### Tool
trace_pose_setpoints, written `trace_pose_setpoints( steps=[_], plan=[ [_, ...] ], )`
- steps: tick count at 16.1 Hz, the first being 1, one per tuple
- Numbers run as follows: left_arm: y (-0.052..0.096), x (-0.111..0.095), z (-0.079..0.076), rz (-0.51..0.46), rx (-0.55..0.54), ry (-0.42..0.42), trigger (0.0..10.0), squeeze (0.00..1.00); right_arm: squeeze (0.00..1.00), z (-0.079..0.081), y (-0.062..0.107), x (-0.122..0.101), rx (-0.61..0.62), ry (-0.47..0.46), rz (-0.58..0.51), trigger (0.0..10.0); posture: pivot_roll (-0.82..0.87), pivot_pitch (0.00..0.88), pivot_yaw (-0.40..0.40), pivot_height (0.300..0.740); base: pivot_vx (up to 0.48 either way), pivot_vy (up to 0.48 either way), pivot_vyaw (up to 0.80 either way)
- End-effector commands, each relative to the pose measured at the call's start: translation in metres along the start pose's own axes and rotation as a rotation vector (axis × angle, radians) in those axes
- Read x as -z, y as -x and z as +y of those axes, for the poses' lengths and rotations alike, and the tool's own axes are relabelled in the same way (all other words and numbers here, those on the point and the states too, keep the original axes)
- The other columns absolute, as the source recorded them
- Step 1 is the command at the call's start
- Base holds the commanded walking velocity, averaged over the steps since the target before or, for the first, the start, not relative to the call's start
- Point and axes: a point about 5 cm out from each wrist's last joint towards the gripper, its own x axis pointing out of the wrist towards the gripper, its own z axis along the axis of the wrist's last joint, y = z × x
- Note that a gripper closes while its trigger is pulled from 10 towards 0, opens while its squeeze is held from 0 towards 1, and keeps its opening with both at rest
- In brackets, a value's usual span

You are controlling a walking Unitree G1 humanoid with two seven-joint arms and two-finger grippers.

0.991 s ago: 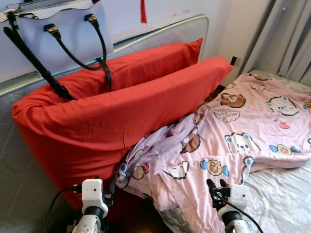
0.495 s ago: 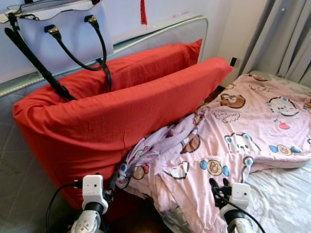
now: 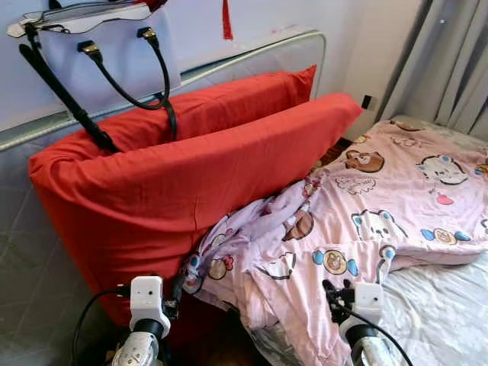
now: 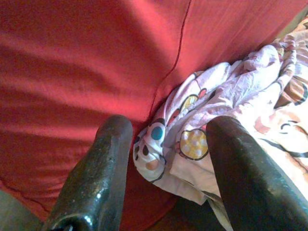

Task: Clean up the room

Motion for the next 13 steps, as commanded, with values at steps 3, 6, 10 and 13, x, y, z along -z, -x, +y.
trace_pose_setpoints(
  steps=[3, 6, 10, 13],
  plan=[
    [0.0003, -0.0012, 0.0024, 0.002, -0.01, 0.013, 10.0, 0.0, 0.0, -0.0014, -0.0006, -0.0028, 0.005, -0.008, -0.022, 10.0, 0.01, 0.0, -0.018, 0.681, 0.0, 0.0, 0.0],
    [-0.0002, -0.0017, 0.0015, 0.001, -0.012, 0.017, 10.0, 0.0, 0.0, -0.0019, -0.0016, -0.0026, 0.005, -0.003, -0.011, 10.0, 0.01, 0.0, -0.022, 0.681, 0.0, 0.0, 0.0],
    [0.0004, -0.0009, 0.0008, 0.004, -0.014, 0.019, 10.0, 0.0, 0.0, 0.002, -0.0032, -0.0024, -0.009, -0.007, -0.005, 10.0, 0.01, 0.0, -0.022, 0.656, 0.0, 0.0, 0.0],
    [0.0001, -0.0013, 0.0009, 0.004, -0.015, 0.02, 10.0, 0.0, 0.0, 0.0026, -0.0036, -0.0032, -0.006, -0.007, -0.011, 10.0, 0.01, 0.0, -0.021, 0.656, 0.0, 0.0, 0.0]
  ],
)
